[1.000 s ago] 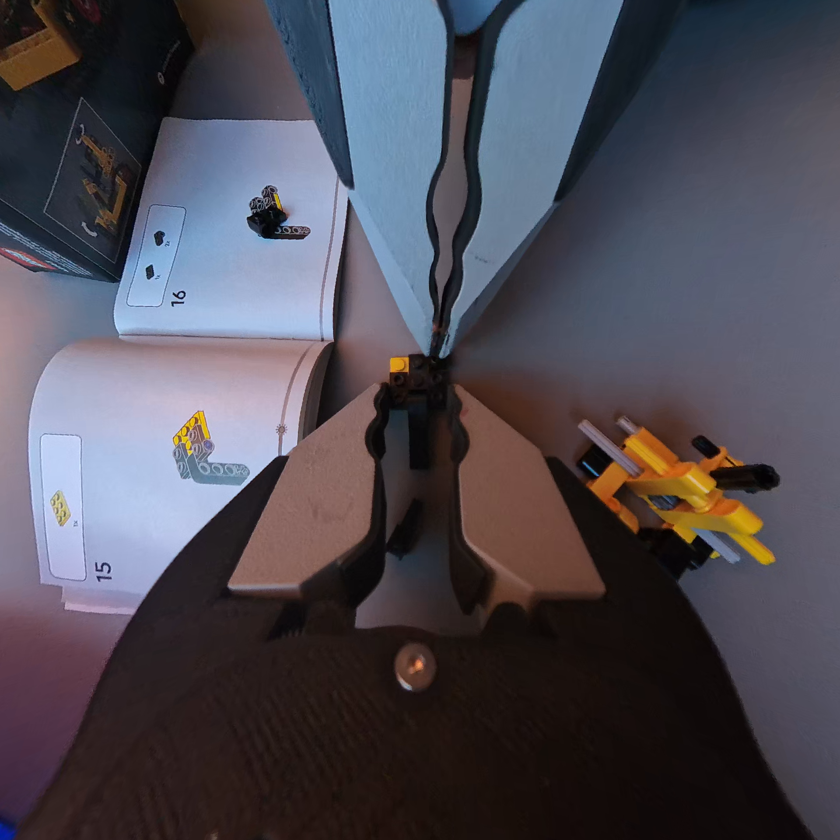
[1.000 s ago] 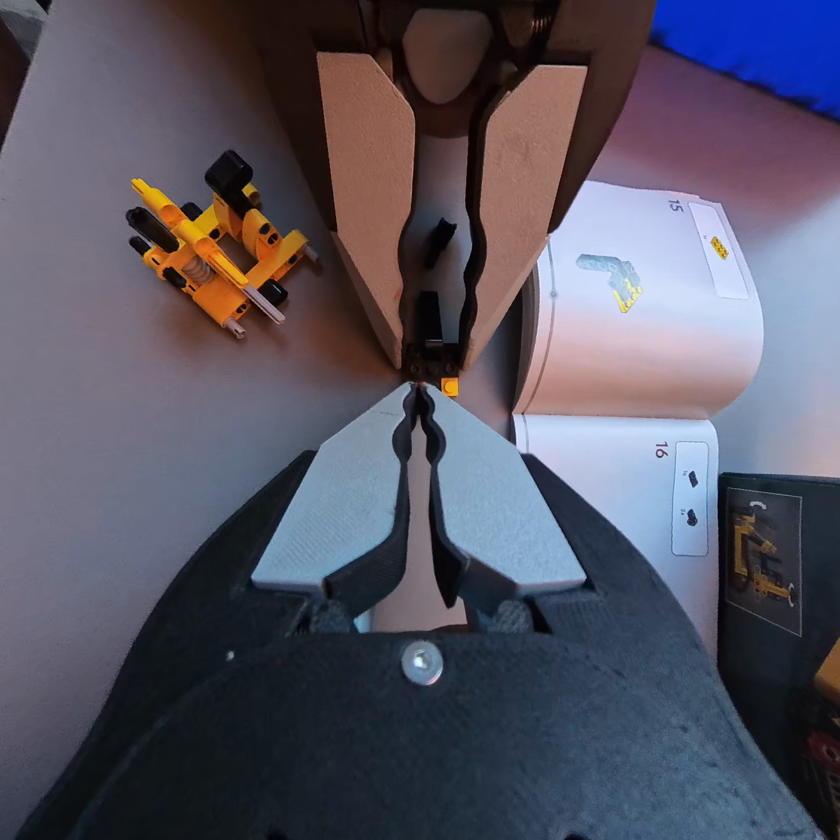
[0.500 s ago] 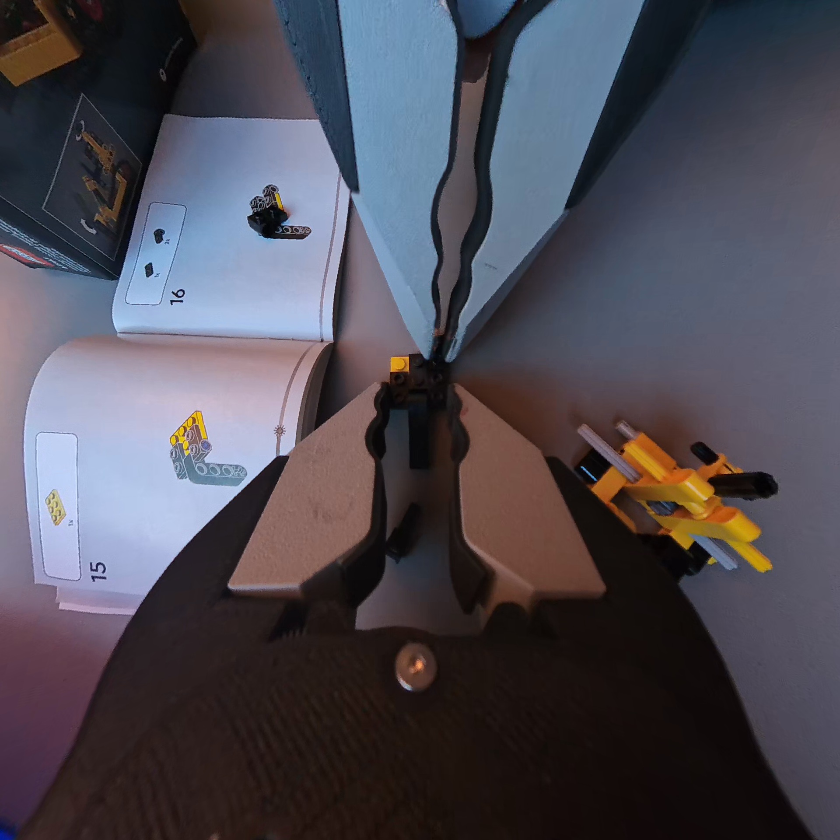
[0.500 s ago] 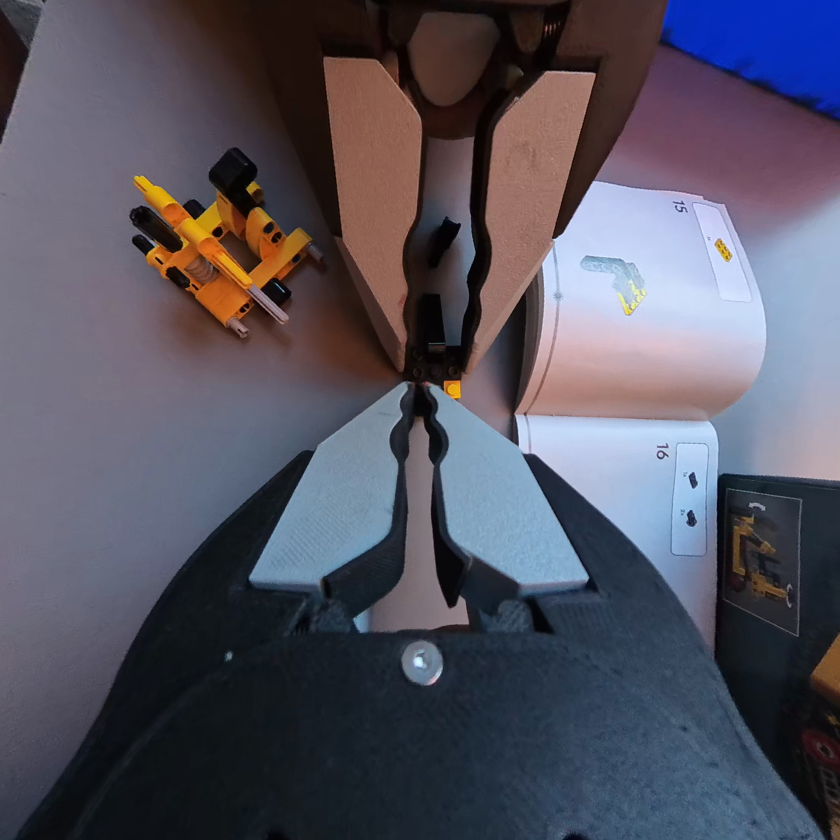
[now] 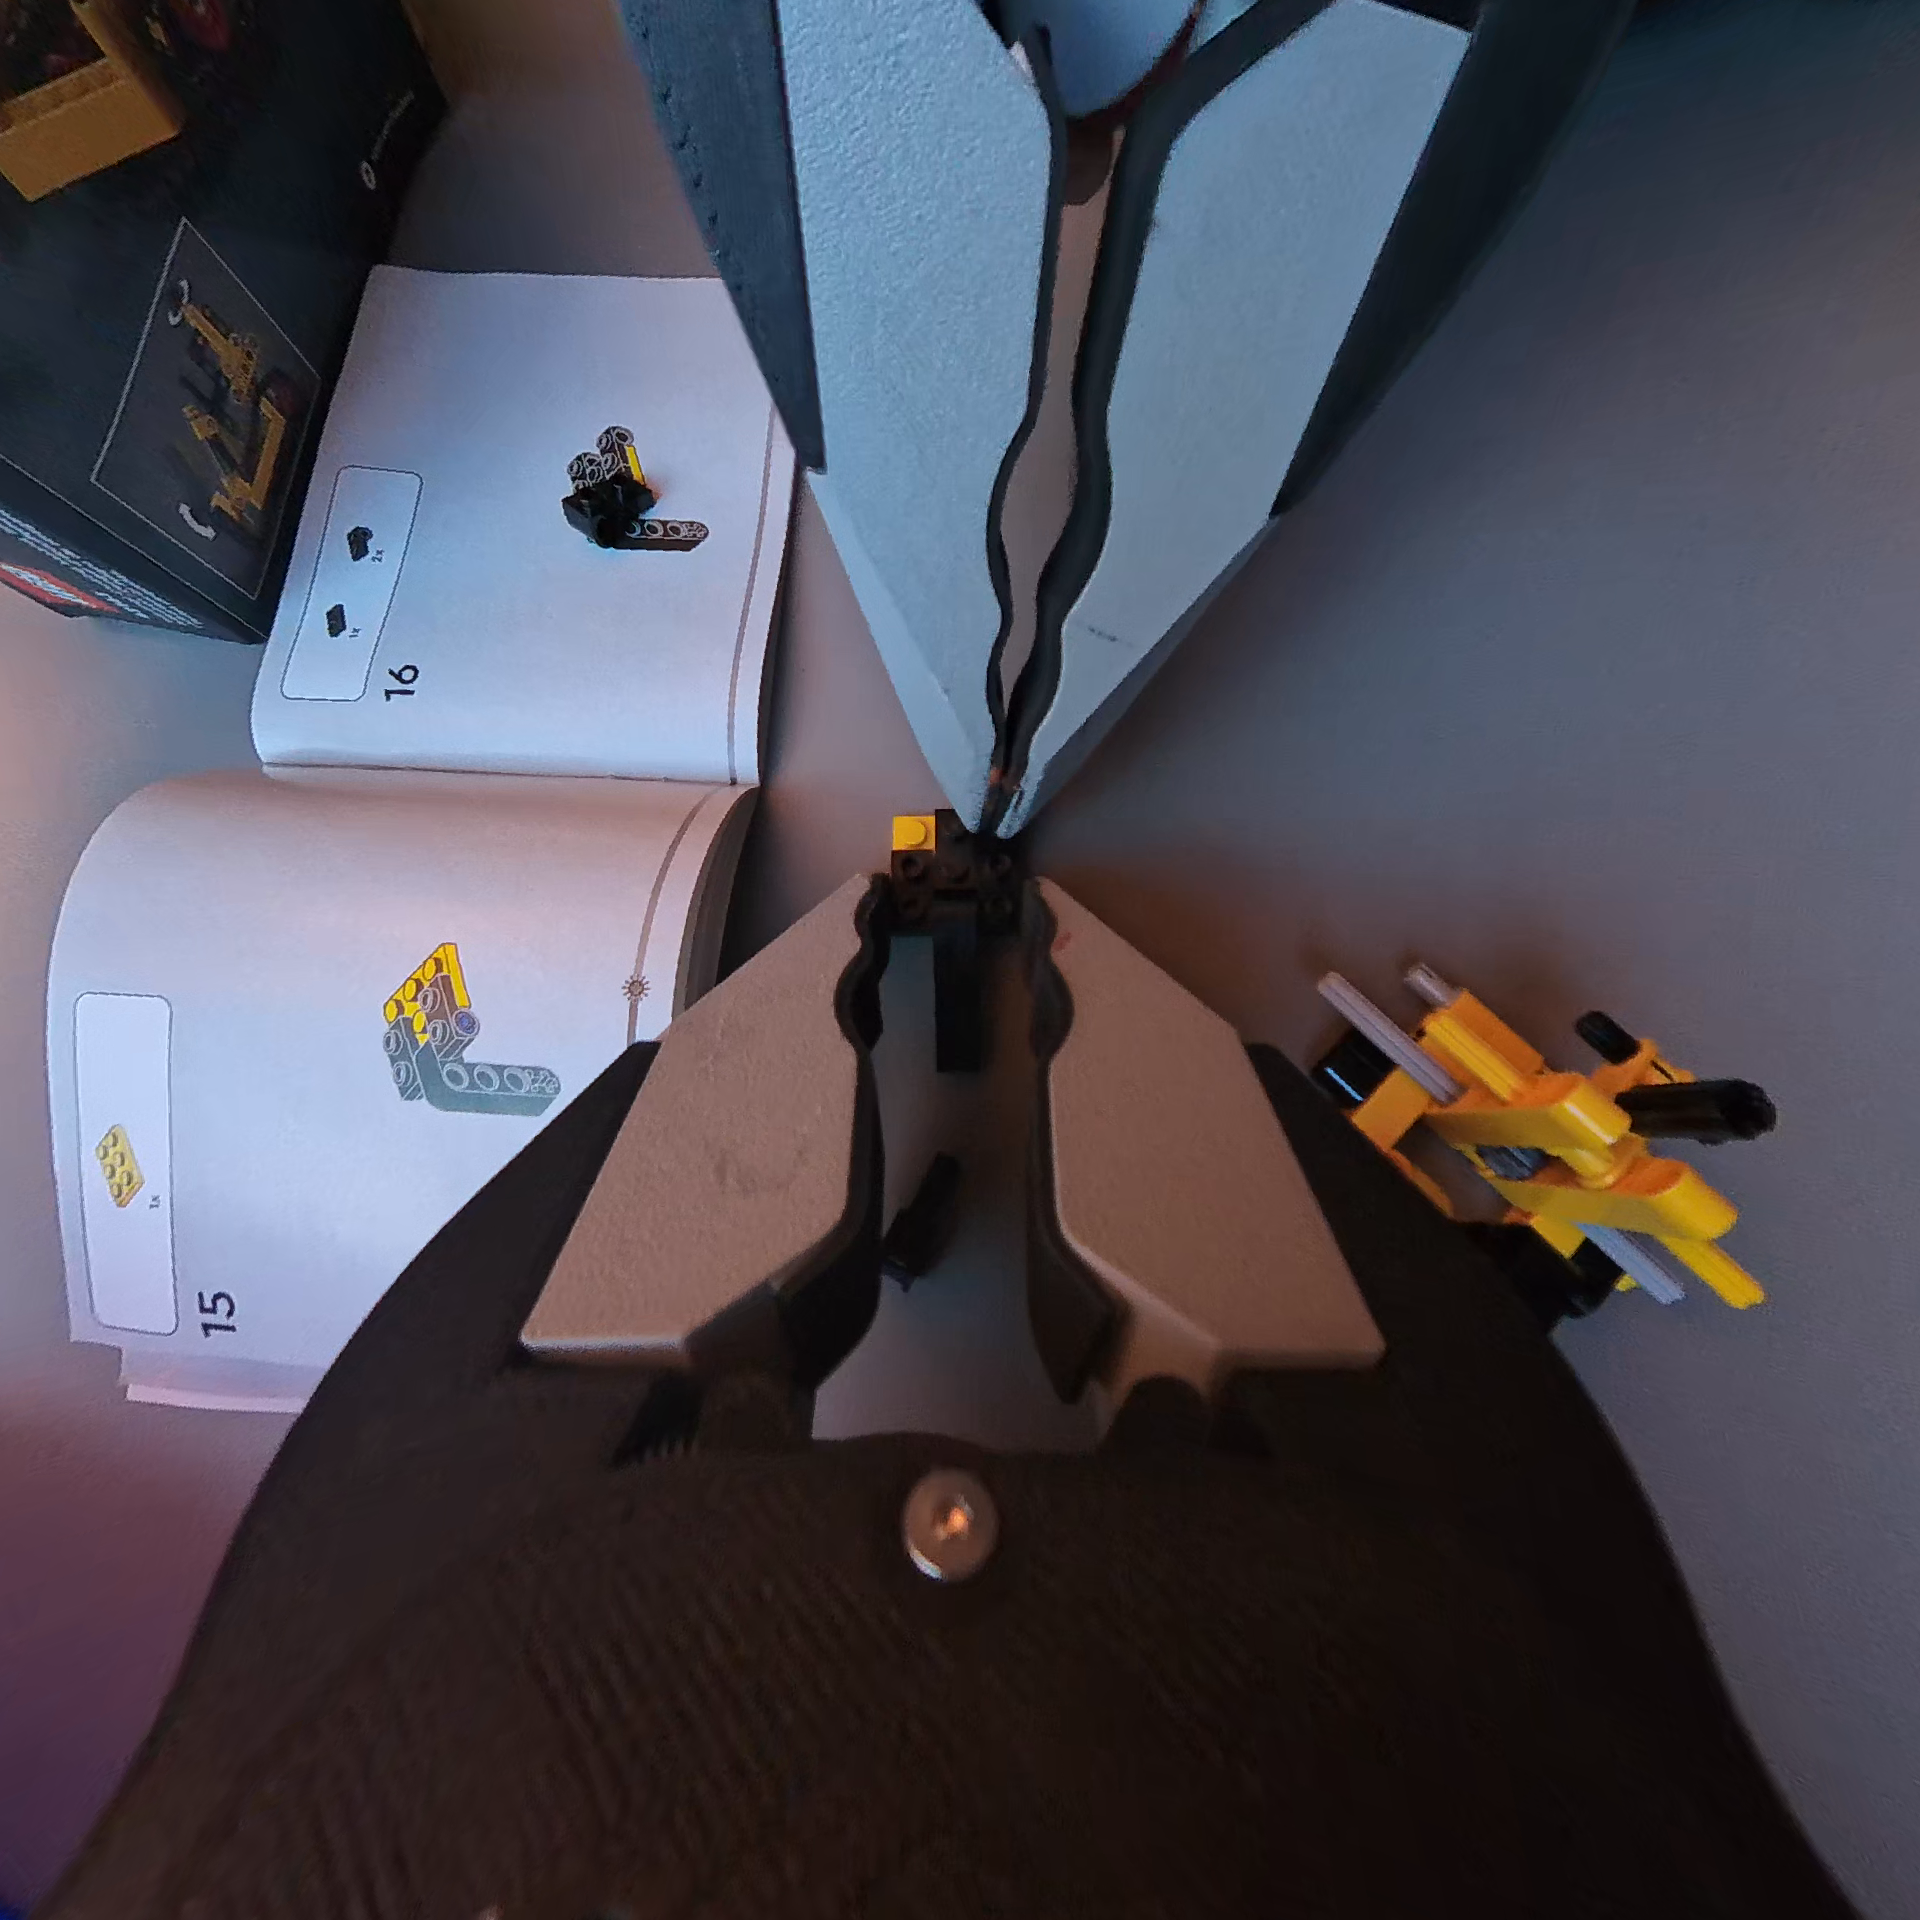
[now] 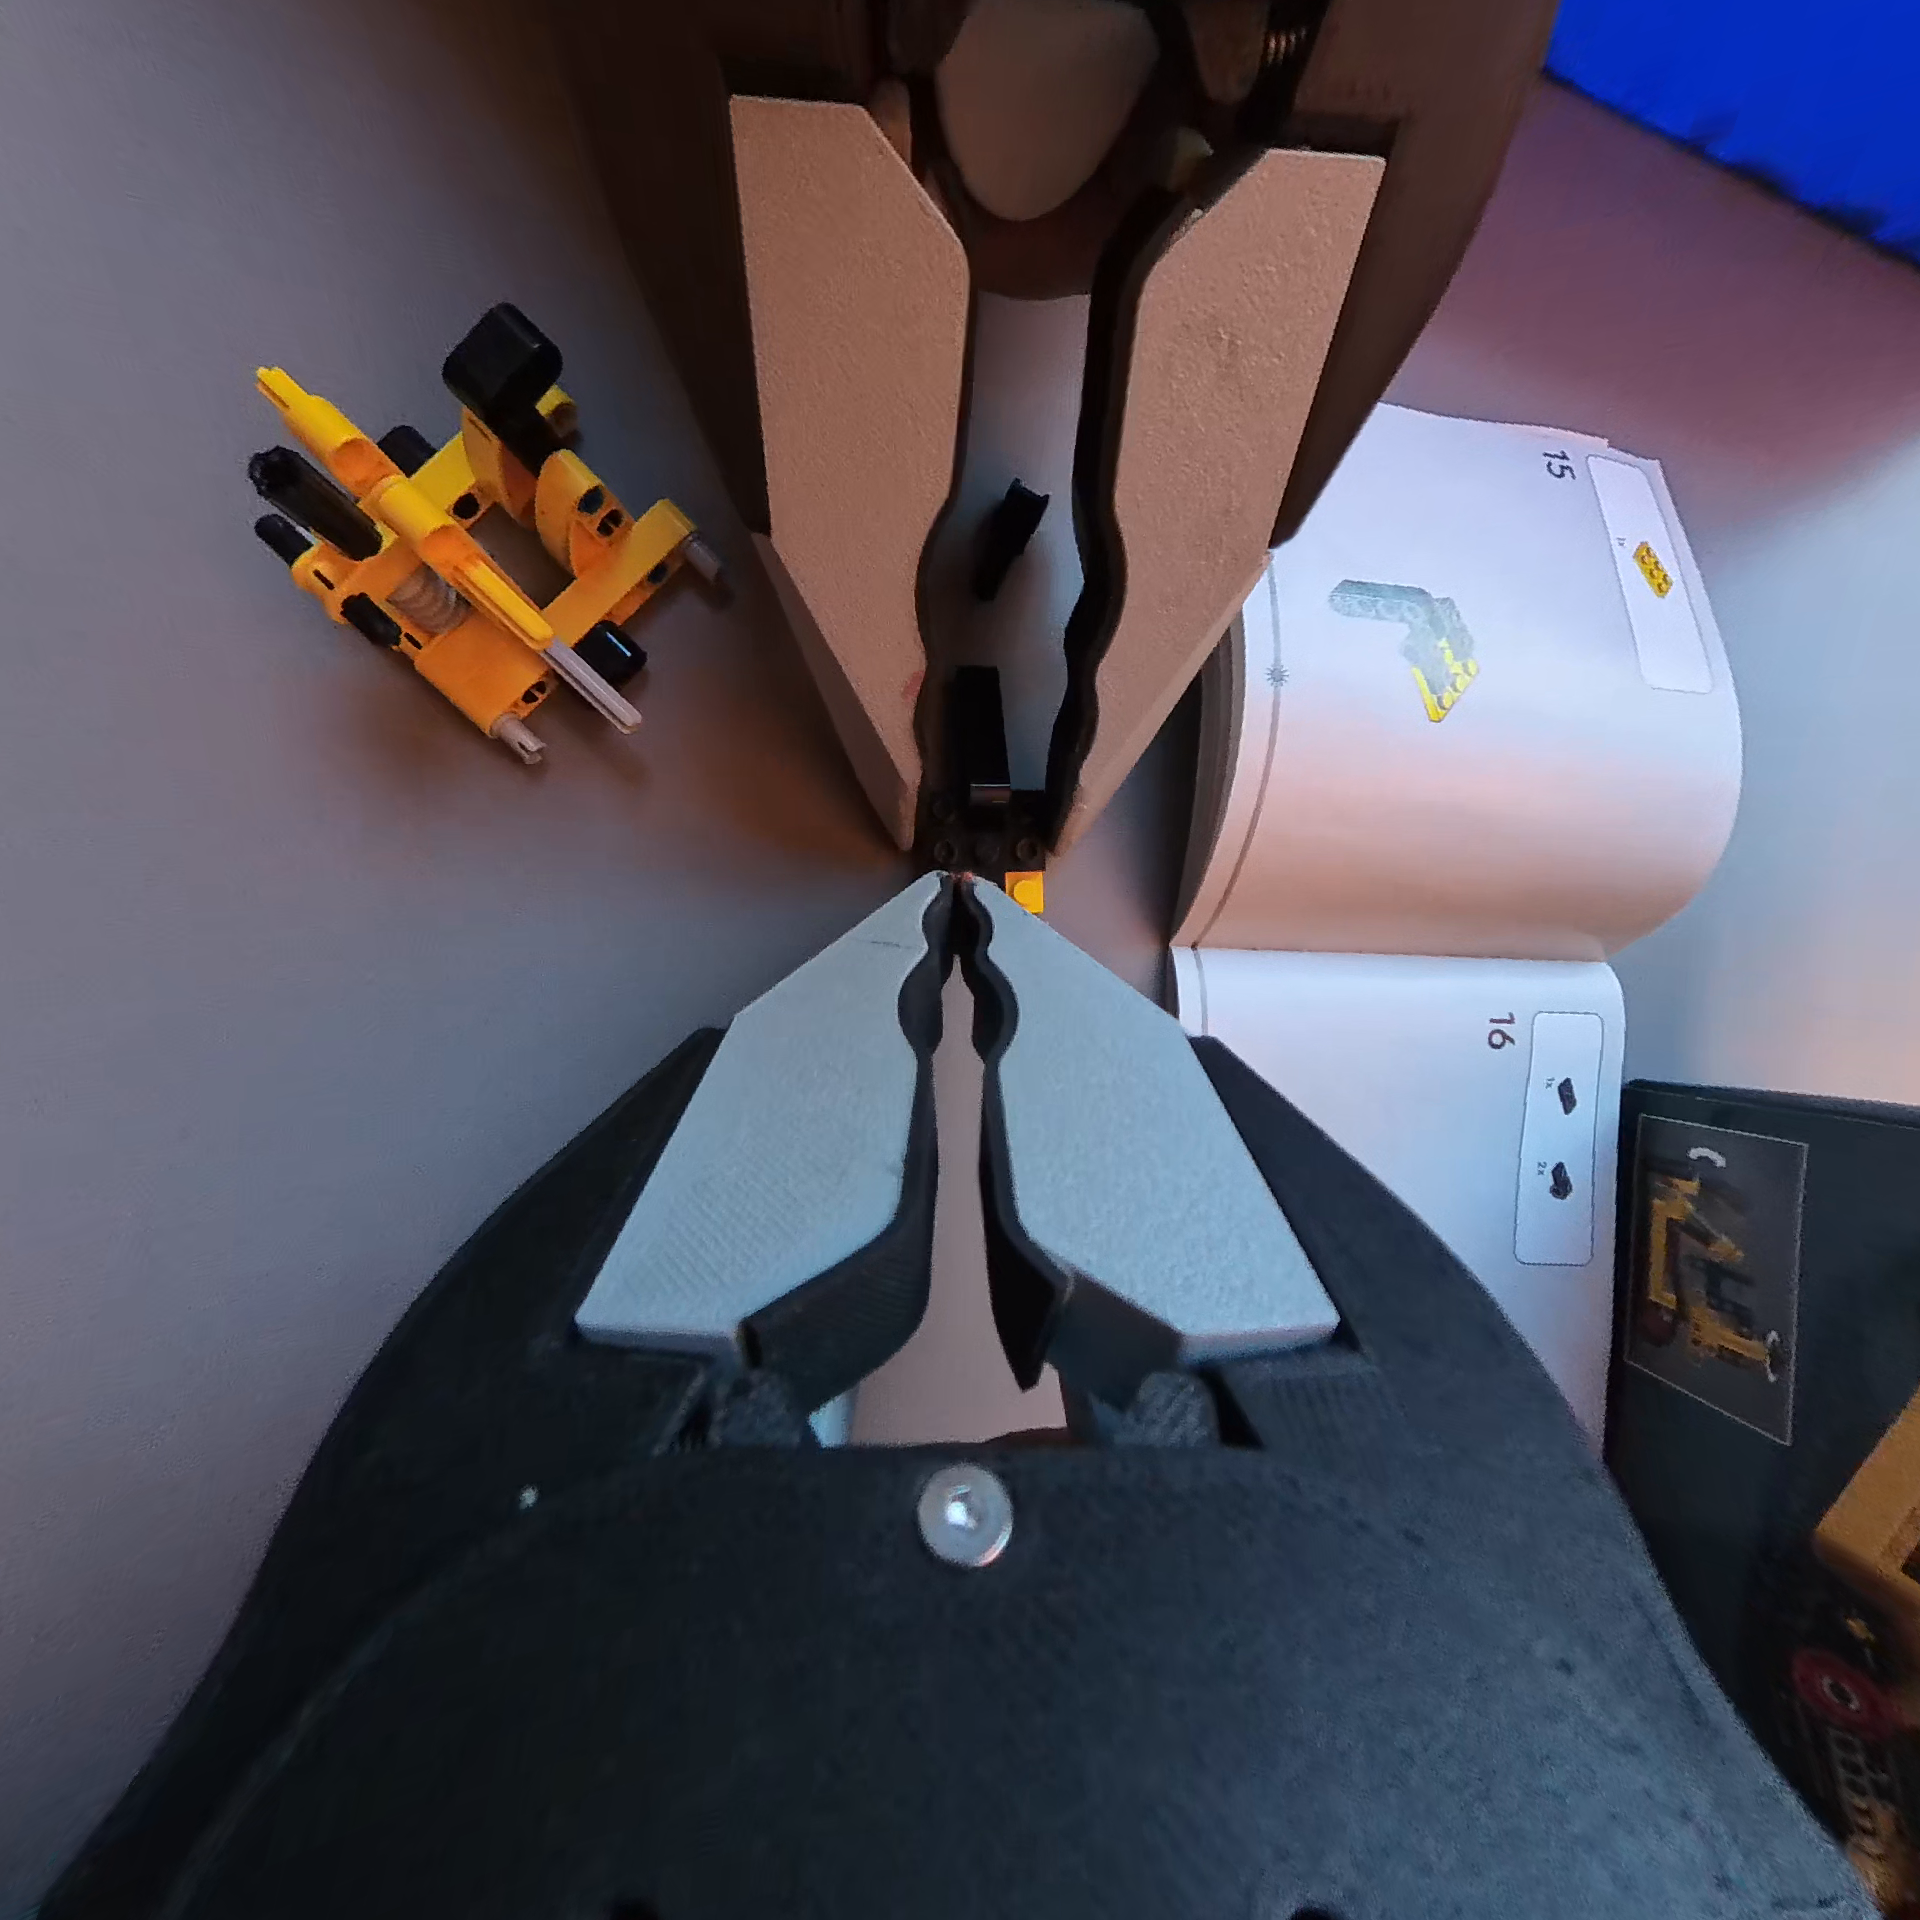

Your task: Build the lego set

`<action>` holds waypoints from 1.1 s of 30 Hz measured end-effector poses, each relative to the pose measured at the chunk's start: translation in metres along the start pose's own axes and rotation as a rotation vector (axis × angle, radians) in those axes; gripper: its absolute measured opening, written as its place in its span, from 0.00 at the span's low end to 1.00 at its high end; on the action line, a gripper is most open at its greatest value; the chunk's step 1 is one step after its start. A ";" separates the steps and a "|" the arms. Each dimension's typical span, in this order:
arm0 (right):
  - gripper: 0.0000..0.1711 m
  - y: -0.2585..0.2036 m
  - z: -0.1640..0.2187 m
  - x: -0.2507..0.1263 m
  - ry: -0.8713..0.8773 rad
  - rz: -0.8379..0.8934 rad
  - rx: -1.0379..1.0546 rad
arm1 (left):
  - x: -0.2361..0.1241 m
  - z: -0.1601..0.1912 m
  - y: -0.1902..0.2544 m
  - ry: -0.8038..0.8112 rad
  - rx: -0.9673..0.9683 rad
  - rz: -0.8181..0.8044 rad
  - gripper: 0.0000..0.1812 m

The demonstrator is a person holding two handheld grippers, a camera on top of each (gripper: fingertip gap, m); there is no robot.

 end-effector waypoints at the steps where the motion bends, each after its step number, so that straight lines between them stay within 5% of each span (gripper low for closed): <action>1: 0.00 0.000 0.000 0.000 -0.001 0.002 -0.001 | 0.000 0.000 0.000 0.001 -0.001 0.002 0.12; 15: 0.00 -0.004 0.012 0.001 0.076 0.040 0.054 | 0.003 0.001 -0.003 0.052 -0.027 0.040 0.12; 33: 0.00 -0.011 -0.004 -0.001 -0.126 0.153 -0.130 | 0.003 0.001 -0.004 0.053 -0.047 0.059 0.13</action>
Point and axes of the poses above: each gripper's, where its closed fingertips meet, x out along the fingers, z out of its underside, y = z × x across the jaws, the point moved 9 cm from there along -x, back along the fingers, and after that the axes turned 11 degrees about -y, right-handed, at the moved point
